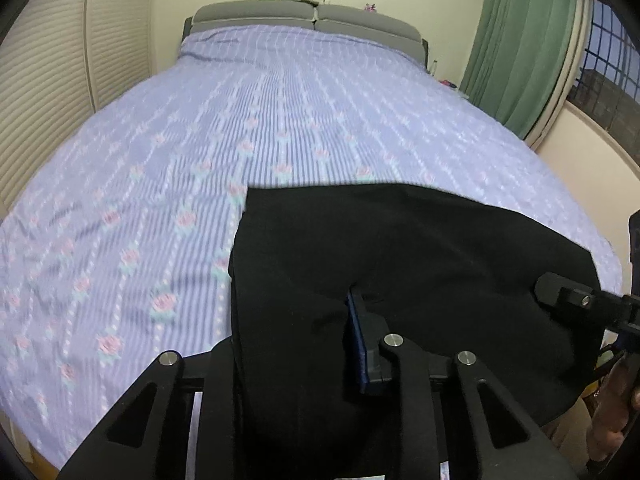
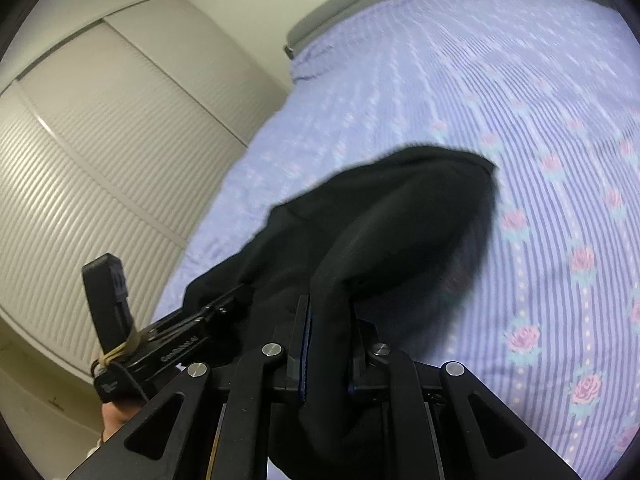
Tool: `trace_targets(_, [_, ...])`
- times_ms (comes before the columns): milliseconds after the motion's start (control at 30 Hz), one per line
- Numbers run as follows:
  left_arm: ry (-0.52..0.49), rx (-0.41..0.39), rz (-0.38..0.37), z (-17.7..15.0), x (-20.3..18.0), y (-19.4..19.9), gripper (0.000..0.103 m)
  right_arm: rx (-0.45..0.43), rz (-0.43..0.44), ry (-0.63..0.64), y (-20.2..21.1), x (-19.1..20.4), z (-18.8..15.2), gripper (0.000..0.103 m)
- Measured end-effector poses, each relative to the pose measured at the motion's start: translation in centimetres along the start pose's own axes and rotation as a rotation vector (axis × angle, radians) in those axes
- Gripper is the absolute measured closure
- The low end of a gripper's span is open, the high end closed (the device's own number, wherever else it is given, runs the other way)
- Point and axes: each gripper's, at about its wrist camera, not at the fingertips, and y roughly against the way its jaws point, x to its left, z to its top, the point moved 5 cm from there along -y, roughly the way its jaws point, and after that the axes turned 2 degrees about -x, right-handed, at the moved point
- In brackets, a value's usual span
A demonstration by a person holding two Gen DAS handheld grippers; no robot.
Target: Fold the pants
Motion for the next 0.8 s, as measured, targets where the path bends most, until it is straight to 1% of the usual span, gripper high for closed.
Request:
trace_targets(133, [0.001, 0.025, -0.012, 0.4, 0.3, 0.4, 0.075, -0.014, 0.035, -0.002, 0.9, 1.8, 1.6, 0.090])
trace_targets(267, [0.017, 0.061, -0.030, -0.9, 0.5, -0.3, 0.072, 0.000, 0.013, 0.015, 0.8, 2.0, 1.9, 0.091])
trace_targets(333, [0.013, 0.076, -0.023, -1.9, 0.4, -0.8, 0.065, 0.013, 0.000, 0.004, 0.4, 1.4, 1.5, 0.091])
trace_targets(400, [0.012, 0.093, -0.018, -2.8, 0.1, -1.0, 0.059, 0.026, -0.015, -0.004, 0.1, 0.7, 0.8, 0.091])
trace_targets(433, [0.020, 0.105, -0.027, -3.5, 0.1, -1.3, 0.057, 0.036, -0.026, -0.011, -0.1, 0.0, 0.2, 0.091])
trace_targets(467, [0.030, 0.118, -0.033, -4.1, 0.3, -1.6, 0.056, 0.042, -0.033, -0.015, -0.2, -0.4, -0.2, 0.091])
trace_targets(500, [0.036, 0.127, -0.035, -4.5, 0.3, -1.8, 0.053, 0.050, -0.048, -0.021, -0.3, -1.2, -0.7, 0.091])
trace_targets(533, [0.047, 0.145, -0.034, -5.1, 0.5, -2.2, 0.046, 0.059, -0.063, -0.028, -0.4, -2.0, -1.3, 0.091])
trace_targets(567, [0.055, 0.154, -0.032, -5.7, 0.9, -2.4, 0.043, 0.064, -0.066, -0.042, -0.2, -2.9, -1.5, 0.091])
trace_targets(600, [0.061, 0.159, -0.030, -6.0, 1.1, -2.7, 0.036, 0.069, -0.066, -0.054, -0.2, -3.5, -2.1, 0.091])
trace_targets(633, [0.074, 0.167, -0.031, -6.4, 1.4, -3.0, 0.032, 0.074, -0.074, -0.063, -0.3, -4.2, -2.5, 0.091])
trace_targets(667, [0.094, 0.172, -0.036, -6.7, 1.7, -3.1, 0.030, 0.078, -0.081, -0.065, -0.4, -4.7, -2.8, 0.091])
trace_targets(733, [0.121, 0.163, -0.018, -7.1, 2.4, -3.0, 0.019, 0.090, -0.093, -0.063, -0.8, -5.4, -3.4, 0.091])
trace_targets(800, [0.137, 0.158, -0.009, -7.5, 2.5, -3.0, 0.017, 0.095, -0.098, -0.060, -1.0, -5.6, -3.9, 0.091])
